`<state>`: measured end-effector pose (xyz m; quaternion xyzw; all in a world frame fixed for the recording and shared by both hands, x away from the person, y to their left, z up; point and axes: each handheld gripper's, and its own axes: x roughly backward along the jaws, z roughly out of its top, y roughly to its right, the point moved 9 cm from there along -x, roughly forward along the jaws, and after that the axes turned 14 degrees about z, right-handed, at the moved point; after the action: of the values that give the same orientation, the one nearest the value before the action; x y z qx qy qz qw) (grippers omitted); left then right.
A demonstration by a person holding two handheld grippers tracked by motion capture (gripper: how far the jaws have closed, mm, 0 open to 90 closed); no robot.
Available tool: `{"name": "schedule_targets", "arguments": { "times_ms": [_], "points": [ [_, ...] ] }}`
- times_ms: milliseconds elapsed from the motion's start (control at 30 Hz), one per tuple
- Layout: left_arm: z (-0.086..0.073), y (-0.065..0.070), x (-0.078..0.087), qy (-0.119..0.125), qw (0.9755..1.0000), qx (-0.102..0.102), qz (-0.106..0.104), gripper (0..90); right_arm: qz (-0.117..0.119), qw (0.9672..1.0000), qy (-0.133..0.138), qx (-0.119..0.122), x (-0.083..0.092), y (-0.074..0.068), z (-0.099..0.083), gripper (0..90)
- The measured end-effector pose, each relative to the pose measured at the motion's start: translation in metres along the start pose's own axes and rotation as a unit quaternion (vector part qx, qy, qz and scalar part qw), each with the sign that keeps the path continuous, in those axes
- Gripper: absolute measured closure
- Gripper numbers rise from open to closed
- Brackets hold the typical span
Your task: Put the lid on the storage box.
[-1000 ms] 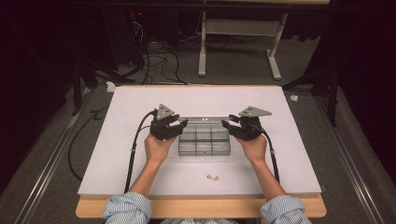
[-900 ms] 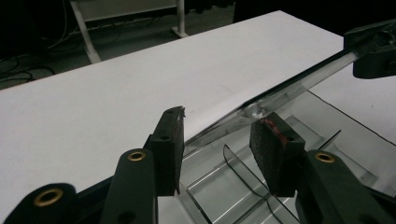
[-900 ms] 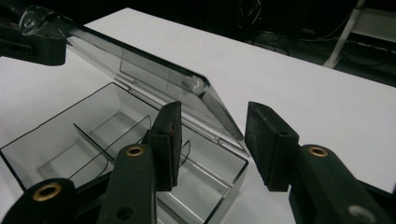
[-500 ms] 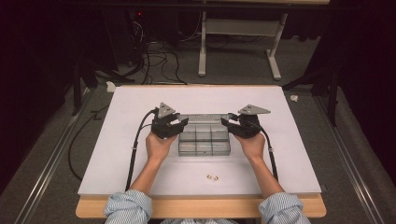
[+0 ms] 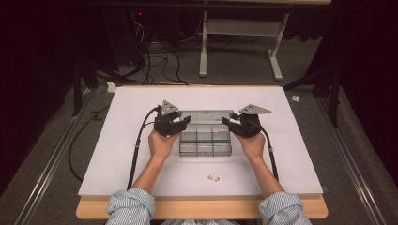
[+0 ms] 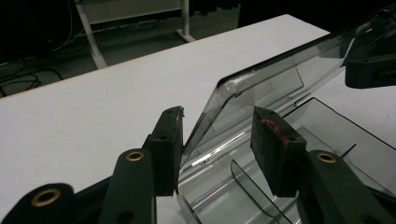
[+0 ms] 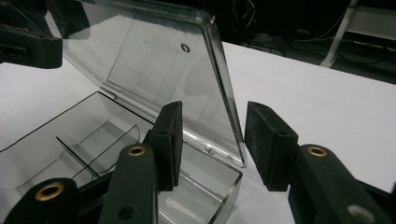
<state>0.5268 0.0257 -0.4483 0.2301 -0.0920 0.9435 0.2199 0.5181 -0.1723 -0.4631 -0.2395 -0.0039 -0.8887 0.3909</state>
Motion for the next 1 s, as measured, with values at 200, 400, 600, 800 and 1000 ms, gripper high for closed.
{"name": "schedule_targets", "arguments": {
  "times_ms": [200,400,600,800,1000],
  "points": [
    [0.002,-0.001,-0.002,0.004,1.0000,0.004,0.001,54.4,0.004,1.0000,-0.006,0.002,-0.002,0.000,0.006,58.1],
    [0.002,-0.002,-0.004,0.007,1.0000,0.006,0.002,55.0,0.004,1.0000,-0.005,-0.002,-0.006,0.002,0.007,58.0],
    [0.002,-0.002,-0.006,0.010,0.9999,0.008,0.005,55.2,0.005,1.0000,-0.004,-0.004,-0.007,0.004,0.006,58.2],
    [0.002,-0.003,-0.009,0.009,0.9999,0.009,0.007,55.1,0.008,0.9999,-0.007,-0.011,-0.010,0.007,0.003,58.6],
    [0.000,-0.002,-0.013,0.006,0.9999,0.010,0.007,54.2,0.009,0.9998,-0.009,-0.012,-0.012,0.009,0.002,58.6]
  ]
}}
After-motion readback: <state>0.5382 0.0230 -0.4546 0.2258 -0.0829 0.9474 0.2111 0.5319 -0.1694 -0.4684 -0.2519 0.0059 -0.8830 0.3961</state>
